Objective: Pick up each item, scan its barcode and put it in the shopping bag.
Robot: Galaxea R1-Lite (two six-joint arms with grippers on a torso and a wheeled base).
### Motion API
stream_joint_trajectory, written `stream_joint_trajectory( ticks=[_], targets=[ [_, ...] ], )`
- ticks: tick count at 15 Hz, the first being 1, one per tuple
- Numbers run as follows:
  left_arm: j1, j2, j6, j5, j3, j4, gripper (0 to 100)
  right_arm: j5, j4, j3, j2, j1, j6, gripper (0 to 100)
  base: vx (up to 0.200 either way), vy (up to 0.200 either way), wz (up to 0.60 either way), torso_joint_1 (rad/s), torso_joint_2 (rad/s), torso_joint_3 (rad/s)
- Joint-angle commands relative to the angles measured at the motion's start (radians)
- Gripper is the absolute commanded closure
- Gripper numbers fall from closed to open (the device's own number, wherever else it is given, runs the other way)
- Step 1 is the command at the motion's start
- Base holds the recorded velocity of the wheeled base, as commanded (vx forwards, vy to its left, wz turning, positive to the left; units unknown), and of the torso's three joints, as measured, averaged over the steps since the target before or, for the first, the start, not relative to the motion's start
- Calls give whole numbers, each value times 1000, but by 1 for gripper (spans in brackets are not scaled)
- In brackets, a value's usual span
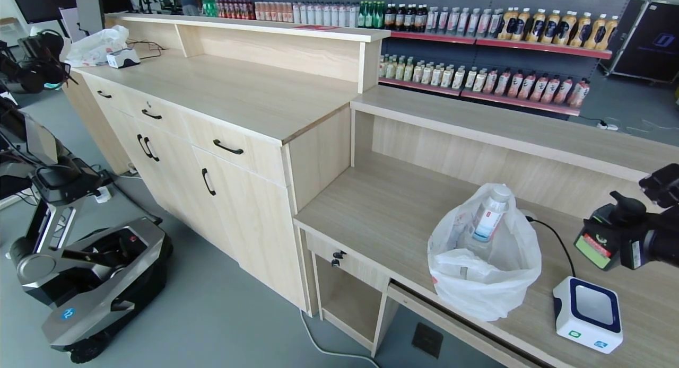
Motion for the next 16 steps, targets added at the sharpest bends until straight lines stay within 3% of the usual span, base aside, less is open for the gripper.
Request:
stream_joint_trajectory(
  ticks=[1, 4, 12, 16],
  targets=[
    [0, 0, 0, 0, 0, 0, 0, 98, -86, -7, 198, 48, 1, 100, 0, 0, 0, 0, 0, 0],
    [0, 0, 0, -1, 0, 0, 0, 145, -209, -13, 352, 94, -5, 100, 0, 0, 0, 0, 0, 0],
    [0, 0, 0, 0, 0, 0, 0, 147, -397, -47, 619, 166, 2, 100, 0, 0, 0, 0, 0, 0],
    [0, 2, 0, -1, 0, 0, 0, 148, -462, -139, 720, 189, 22, 100, 0, 0, 0, 0, 0, 0]
  ],
)
